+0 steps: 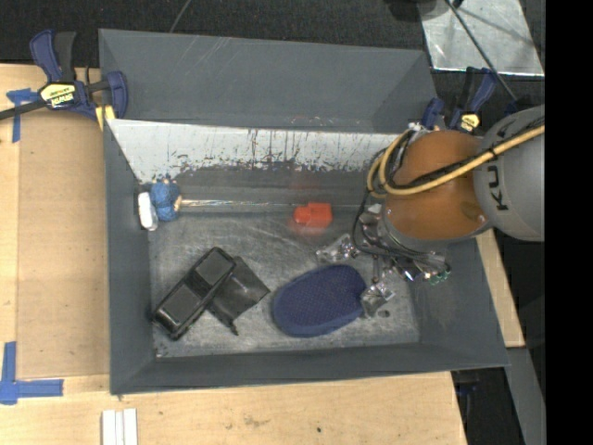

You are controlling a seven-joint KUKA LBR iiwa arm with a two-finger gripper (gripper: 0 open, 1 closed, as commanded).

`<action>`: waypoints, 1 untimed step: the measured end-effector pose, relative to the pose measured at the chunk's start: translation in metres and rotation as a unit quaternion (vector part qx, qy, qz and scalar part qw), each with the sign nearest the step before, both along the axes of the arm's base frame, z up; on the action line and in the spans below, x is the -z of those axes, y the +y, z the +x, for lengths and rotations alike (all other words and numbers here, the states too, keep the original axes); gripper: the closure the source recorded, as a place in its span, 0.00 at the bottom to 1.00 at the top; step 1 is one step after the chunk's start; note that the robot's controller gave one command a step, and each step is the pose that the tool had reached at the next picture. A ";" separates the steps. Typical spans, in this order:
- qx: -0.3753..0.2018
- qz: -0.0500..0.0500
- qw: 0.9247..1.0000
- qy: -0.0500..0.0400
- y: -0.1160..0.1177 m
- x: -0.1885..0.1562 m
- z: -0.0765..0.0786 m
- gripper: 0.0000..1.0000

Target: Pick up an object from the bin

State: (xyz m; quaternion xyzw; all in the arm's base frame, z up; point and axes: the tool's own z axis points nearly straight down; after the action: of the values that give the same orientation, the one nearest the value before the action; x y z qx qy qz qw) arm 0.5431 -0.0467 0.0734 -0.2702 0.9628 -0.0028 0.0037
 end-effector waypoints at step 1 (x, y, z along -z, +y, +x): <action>0.001 0.002 1.000 -0.004 0.001 -0.002 0.003 1.00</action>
Offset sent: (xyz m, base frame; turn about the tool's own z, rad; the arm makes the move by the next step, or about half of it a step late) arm 0.0000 0.0000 0.0000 0.0000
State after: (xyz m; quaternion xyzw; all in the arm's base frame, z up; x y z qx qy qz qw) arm 0.5457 -0.0455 0.0757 -0.2692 0.9631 -0.0018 0.0078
